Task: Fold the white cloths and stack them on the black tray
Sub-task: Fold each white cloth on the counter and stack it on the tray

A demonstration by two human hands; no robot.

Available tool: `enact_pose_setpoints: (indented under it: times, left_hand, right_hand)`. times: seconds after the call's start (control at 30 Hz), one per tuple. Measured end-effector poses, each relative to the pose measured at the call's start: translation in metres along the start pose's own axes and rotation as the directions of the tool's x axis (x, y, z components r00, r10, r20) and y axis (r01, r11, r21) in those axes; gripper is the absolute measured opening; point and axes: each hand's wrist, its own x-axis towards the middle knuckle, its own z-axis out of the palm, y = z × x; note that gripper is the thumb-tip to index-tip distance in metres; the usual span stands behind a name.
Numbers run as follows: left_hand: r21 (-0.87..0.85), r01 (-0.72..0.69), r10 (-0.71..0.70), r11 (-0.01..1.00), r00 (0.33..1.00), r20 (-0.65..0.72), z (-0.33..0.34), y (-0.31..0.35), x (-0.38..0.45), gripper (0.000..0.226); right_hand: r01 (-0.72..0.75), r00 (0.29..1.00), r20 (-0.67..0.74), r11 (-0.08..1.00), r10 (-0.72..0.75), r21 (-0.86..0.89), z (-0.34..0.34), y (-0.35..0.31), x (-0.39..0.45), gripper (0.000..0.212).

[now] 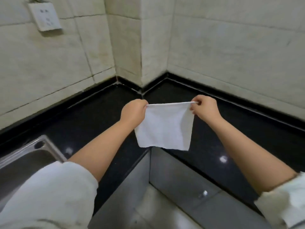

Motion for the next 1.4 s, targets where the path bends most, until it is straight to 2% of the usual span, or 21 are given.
enact_pose_setpoints:
  times: [0.1, 0.17, 0.27, 0.33, 0.4, 0.47, 0.53, 0.63, 0.67, 0.7, 0.73, 0.8, 0.93, 1.03, 1.1, 1.2, 1.4]
  left_hand:
    - [-0.123, -0.048, 0.036, 0.991, 0.994, -0.105, 0.033, 0.074, 0.044, 0.028]
    - [-0.150, -0.188, 0.174, 0.971, 0.980, -0.101, 0.055, 0.113, 0.058, 0.031]
    - [-0.172, -0.373, 0.380, 0.912, 0.925, 0.011, 0.092, 0.140, 0.061, 0.034]
    - [-0.187, -0.405, 0.432, 0.895, 0.892, 0.133, 0.123, 0.148, 0.058, 0.026]
    - [-0.171, -0.408, 0.442, 0.897, 0.833, 0.333, 0.151, 0.152, 0.051, 0.026]
    - [-0.177, -0.413, 0.440, 0.893, 0.723, 0.533, 0.174, 0.151, 0.043, 0.027]
    - [-0.175, -0.409, 0.397, 0.896, 0.559, 0.728, 0.192, 0.151, 0.040, 0.027]
    - [-0.141, -0.454, 0.270, 0.880, 0.234, 0.934, 0.212, 0.149, 0.044, 0.027]
    - [-0.139, -0.468, 0.240, 0.873, 0.162, 0.957, 0.217, 0.149, 0.048, 0.027]
    - [-0.144, -0.471, 0.226, 0.870, 0.121, 0.967, 0.222, 0.149, 0.053, 0.028]
    - [-0.155, -0.461, 0.229, 0.874, 0.109, 0.967, 0.226, 0.148, 0.059, 0.028]
    - [-0.177, -0.419, 0.261, 0.890, 0.150, 0.954, 0.235, 0.146, 0.072, 0.028]
    - [-0.212, -0.335, 0.325, 0.918, 0.329, 0.887, 0.251, 0.140, 0.096, 0.025]
    - [-0.207, -0.332, 0.347, 0.920, 0.448, 0.824, 0.263, 0.138, 0.109, 0.021]
    - [-0.195, -0.355, 0.364, 0.914, 0.509, 0.780, 0.270, 0.141, 0.112, 0.021]
    - [-0.169, -0.408, 0.388, 0.897, 0.549, 0.740, 0.282, 0.145, 0.116, 0.024]
    - [-0.102, -0.494, 0.420, 0.863, 0.592, 0.688, 0.303, 0.144, 0.122, 0.027]
  right_hand:
    - [0.011, 0.982, -0.188, 0.999, -0.020, -0.047, -0.062, 0.059, 0.025, 0.018]
    - [0.007, 0.962, -0.272, 0.997, -0.028, -0.080, -0.097, 0.095, 0.027, 0.018]
    - [-0.009, 0.958, -0.284, 0.989, -0.034, -0.151, -0.123, 0.145, 0.012, 0.016]
    - [-0.068, 0.975, -0.218, 0.982, 0.028, -0.177, -0.126, 0.180, -0.008, 0.016]
    - [-0.129, 0.988, -0.116, 0.971, 0.107, -0.202, -0.119, 0.213, -0.032, 0.015]
    - [-0.178, 0.981, 0.035, 0.957, 0.191, -0.230, -0.107, 0.239, -0.054, 0.013]
    - [-0.224, 0.924, 0.237, 0.929, 0.298, -0.296, -0.096, 0.260, -0.070, 0.013]
    - [-0.294, 0.731, 0.540, 0.907, 0.417, -0.302, -0.084, 0.273, -0.083, 0.013]
    - [-0.336, 0.670, 0.592, 0.894, 0.448, -0.297, -0.082, 0.275, -0.083, 0.014]
    - [-0.386, 0.626, 0.615, 0.876, 0.479, -0.290, -0.081, 0.276, -0.081, 0.015]
    - [-0.439, 0.603, 0.613, 0.854, 0.509, -0.278, -0.080, 0.277, -0.078, 0.016]
    - [-0.518, 0.613, 0.553, 0.816, 0.564, -0.258, -0.077, 0.281, -0.070, 0.017]
    - [-0.575, 0.700, 0.350, 0.782, 0.623, -0.242, -0.068, 0.285, -0.045, 0.024]
    - [-0.612, 0.744, 0.163, 0.759, 0.648, -0.223, -0.056, 0.285, -0.028, 0.025]
    - [-0.647, 0.737, 0.067, 0.731, 0.672, -0.216, -0.048, 0.289, -0.021, 0.026]
    - [-0.672, 0.719, 0.010, 0.698, 0.695, -0.247, -0.042, 0.300, -0.011, 0.026]
    - [-0.618, 0.750, 0.008, 0.706, 0.661, -0.347, -0.030, 0.320, -0.002, 0.024]
